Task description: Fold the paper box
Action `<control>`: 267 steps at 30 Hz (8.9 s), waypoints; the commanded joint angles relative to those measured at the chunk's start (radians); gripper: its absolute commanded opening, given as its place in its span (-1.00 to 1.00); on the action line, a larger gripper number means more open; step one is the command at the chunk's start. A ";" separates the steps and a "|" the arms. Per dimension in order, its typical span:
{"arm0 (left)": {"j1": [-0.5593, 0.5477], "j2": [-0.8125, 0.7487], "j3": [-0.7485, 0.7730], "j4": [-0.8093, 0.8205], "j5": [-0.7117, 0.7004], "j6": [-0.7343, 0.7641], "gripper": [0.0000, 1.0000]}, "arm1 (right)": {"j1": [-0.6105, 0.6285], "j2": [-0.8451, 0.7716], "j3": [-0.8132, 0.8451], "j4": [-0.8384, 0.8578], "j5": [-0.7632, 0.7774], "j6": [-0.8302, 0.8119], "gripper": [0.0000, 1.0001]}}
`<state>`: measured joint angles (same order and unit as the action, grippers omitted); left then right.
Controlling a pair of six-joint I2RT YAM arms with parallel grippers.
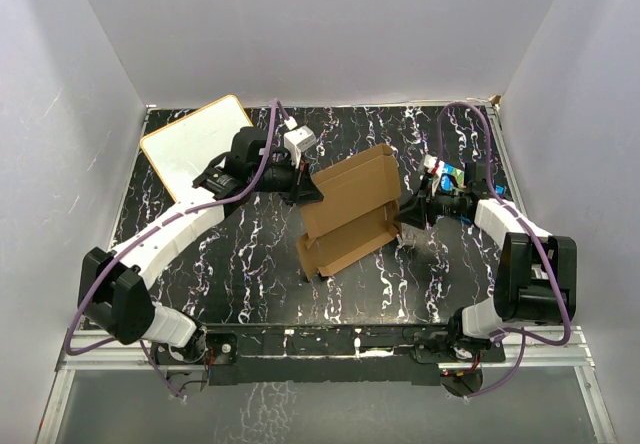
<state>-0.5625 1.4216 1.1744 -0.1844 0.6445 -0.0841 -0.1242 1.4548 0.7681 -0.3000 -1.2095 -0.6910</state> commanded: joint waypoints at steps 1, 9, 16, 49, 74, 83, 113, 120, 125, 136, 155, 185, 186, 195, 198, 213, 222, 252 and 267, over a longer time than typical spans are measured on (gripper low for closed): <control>-0.005 -0.045 -0.010 -0.033 0.022 0.042 -1.00 | -0.005 0.021 0.060 -0.167 -0.014 -0.146 -0.19; -0.005 -0.048 -0.012 -0.033 0.026 0.050 -1.00 | -0.085 0.036 0.146 -0.438 -0.046 -0.404 0.10; -0.005 -0.048 -0.010 -0.032 0.026 0.056 -1.00 | -0.165 0.102 0.252 -0.751 -0.083 -0.704 0.18; -0.005 -0.039 0.122 -0.107 -0.006 0.098 -1.00 | 0.049 0.017 0.191 -0.110 0.329 0.069 -0.83; -0.001 -0.104 0.018 -0.020 -0.159 0.449 -1.00 | 0.147 0.131 -0.166 1.261 0.362 0.571 -0.85; -0.001 -0.132 -0.033 0.013 -0.174 0.396 -1.00 | 0.144 0.064 -0.220 1.190 0.298 0.553 -0.84; -0.001 -0.134 -0.003 -0.041 -0.133 0.405 -1.00 | -0.001 0.084 0.170 0.320 0.034 0.130 -0.26; -0.002 -0.135 0.006 -0.044 -0.118 0.402 -1.00 | 0.026 0.250 0.355 0.312 0.236 0.326 -0.57; -0.001 -0.142 -0.001 -0.038 -0.117 0.391 -1.00 | 0.079 0.361 0.422 0.266 0.214 0.300 -0.56; -0.001 -0.140 0.003 -0.041 -0.103 0.386 -1.00 | 0.098 0.361 0.378 0.137 0.040 0.037 -0.35; 0.000 -0.132 0.016 -0.057 -0.057 0.375 -1.00 | 0.154 0.396 0.424 -0.039 -0.065 -0.300 0.01; 0.120 -0.076 -0.014 -0.004 0.124 0.278 -1.00 | 0.215 0.367 0.205 0.633 -0.007 0.102 0.02; 0.122 -0.074 -0.013 -0.004 0.127 0.276 -1.00 | 0.217 0.368 0.201 0.655 -0.005 0.120 0.02; 0.153 -0.058 -0.019 0.002 0.150 0.260 -1.00 | 0.218 0.371 0.173 0.738 -0.022 0.170 0.02; 0.160 -0.058 -0.018 0.005 0.159 0.256 -1.00 | 0.219 0.372 0.174 0.737 -0.036 0.164 0.03; 0.182 -0.012 -0.010 0.010 0.191 0.247 -1.00 | 0.222 0.375 0.194 0.681 -0.099 0.125 0.10; 0.188 -0.009 -0.010 0.011 0.194 0.244 -1.00 | 0.236 0.373 0.202 0.662 -0.087 0.133 0.10; 0.198 -0.022 -0.014 0.037 0.139 0.162 -1.00 | 0.249 0.299 0.152 0.706 0.075 0.278 -0.84; 0.199 -0.085 -0.077 0.158 0.054 -0.094 -0.44 | 0.249 0.189 0.283 0.149 0.274 0.192 -0.85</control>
<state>-0.3687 1.4078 1.1297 -0.0803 0.7204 -0.0811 0.1181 1.6855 0.9787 0.0254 -0.9550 -0.4656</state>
